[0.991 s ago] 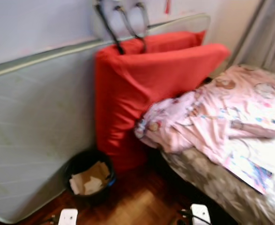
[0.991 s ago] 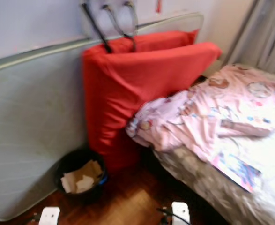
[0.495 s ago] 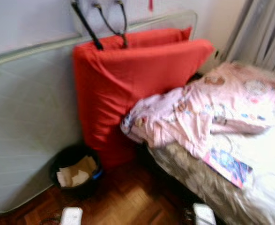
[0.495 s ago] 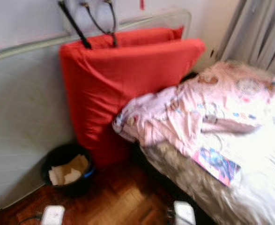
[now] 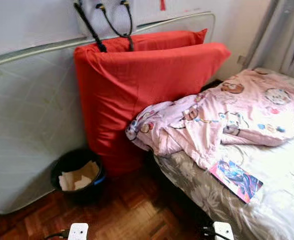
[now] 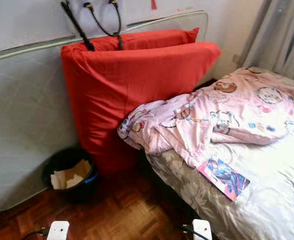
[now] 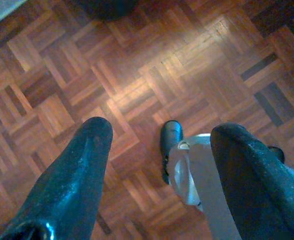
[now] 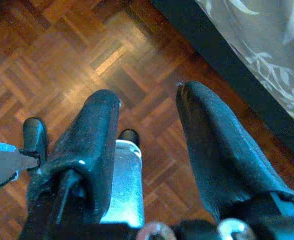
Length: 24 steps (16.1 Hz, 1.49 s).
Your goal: Clean up the room
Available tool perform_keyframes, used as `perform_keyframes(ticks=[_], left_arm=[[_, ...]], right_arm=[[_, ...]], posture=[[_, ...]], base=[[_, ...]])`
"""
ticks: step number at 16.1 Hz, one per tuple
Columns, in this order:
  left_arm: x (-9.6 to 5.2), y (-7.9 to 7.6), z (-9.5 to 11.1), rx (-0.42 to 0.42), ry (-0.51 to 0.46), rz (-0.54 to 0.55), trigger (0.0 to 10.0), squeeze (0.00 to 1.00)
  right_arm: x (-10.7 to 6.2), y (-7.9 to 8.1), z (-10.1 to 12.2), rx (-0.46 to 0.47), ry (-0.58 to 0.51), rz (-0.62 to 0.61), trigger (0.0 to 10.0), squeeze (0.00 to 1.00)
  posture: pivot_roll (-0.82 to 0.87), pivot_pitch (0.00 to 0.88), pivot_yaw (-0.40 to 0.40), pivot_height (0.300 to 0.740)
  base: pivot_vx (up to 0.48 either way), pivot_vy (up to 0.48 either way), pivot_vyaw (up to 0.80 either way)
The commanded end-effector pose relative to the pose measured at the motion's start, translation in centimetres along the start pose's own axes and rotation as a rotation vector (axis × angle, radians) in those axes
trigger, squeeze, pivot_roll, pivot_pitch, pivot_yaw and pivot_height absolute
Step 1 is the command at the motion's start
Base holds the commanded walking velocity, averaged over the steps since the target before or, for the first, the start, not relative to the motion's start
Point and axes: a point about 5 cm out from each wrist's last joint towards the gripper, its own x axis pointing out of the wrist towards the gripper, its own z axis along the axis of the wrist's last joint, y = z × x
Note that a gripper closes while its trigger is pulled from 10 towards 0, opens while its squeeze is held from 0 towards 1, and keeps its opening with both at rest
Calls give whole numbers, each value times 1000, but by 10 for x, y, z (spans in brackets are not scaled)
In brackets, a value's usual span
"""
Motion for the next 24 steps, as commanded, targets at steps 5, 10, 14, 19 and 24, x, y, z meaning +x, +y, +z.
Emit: perform_keyframes(ticks=[5, 10, 14, 19, 24], left_arm=[[8, -13, 30, 3, -35, -34, 10000, 0], [8, -13, 30, 3, -35, -34, 10000, 0], [8, -13, 30, 3, -35, -34, 10000, 0], [8, -13, 30, 3, -35, -34, 10000, 0], [7, -9, 28, 1, -36, -34, 10000, 0]], right_arm=[[6, -2, 23, 8, 1, -47, 10000, 0], [6, -1, 23, 9, 2, -47, 10000, 0], [6, -1, 23, 9, 2, -47, 10000, 0], [6, -1, 23, 9, 2, -47, 10000, 0], [6, 0, 23, 42, -21, -46, 10000, 0]], posture=[[51, 0, -17, 740], [50, 0, -16, 740], [50, 0, -16, 740], [50, 0, -16, 740], [51, 0, -8, 740]], base=[[0, 0, 0], [0, 0, 0], [0, 0, 0], [0, 0, 0], [0, 0, 0]])
